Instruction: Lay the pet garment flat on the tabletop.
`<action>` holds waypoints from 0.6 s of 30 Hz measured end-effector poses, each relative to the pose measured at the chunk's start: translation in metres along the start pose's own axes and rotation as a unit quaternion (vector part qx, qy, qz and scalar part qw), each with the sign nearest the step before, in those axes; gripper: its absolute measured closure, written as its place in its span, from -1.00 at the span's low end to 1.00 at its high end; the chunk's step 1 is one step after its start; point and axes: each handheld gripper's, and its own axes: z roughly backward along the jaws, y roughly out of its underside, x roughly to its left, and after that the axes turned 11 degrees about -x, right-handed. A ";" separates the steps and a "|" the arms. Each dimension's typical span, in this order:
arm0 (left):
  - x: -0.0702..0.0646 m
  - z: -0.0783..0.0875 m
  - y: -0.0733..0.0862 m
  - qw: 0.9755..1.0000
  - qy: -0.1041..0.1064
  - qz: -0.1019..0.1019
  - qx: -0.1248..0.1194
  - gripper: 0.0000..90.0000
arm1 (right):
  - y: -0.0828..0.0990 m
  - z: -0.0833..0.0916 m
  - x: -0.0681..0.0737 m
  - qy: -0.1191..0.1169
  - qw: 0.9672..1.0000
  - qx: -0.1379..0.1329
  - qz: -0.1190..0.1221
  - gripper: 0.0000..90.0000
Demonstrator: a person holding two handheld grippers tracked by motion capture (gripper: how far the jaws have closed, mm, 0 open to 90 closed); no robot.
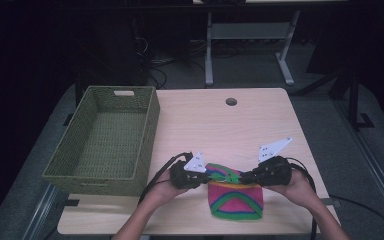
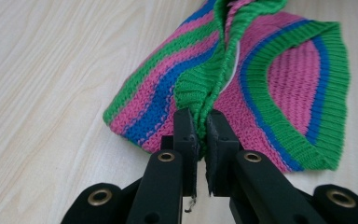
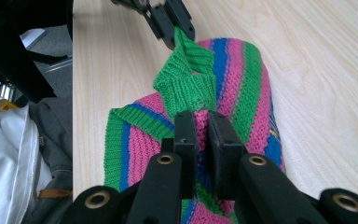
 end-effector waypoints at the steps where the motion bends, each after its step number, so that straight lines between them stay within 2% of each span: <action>1: -0.002 0.002 -0.001 1.000 0.002 0.001 0.001 0.87 | 0.000 0.000 0.001 -0.001 1.000 0.001 -0.002 0.84; 9: -0.015 0.020 -0.007 1.000 0.013 -0.008 0.009 0.87 | -0.003 0.000 0.014 -0.007 1.000 0.005 0.012 0.84; 13: -0.018 0.028 -0.012 0.999 0.019 -0.018 0.018 0.87 | -0.004 0.001 0.022 -0.010 1.000 0.005 0.021 0.84; 18: -0.023 0.038 -0.017 0.999 0.023 -0.029 0.018 0.87 | -0.006 0.002 0.033 -0.017 0.999 -0.001 0.030 0.84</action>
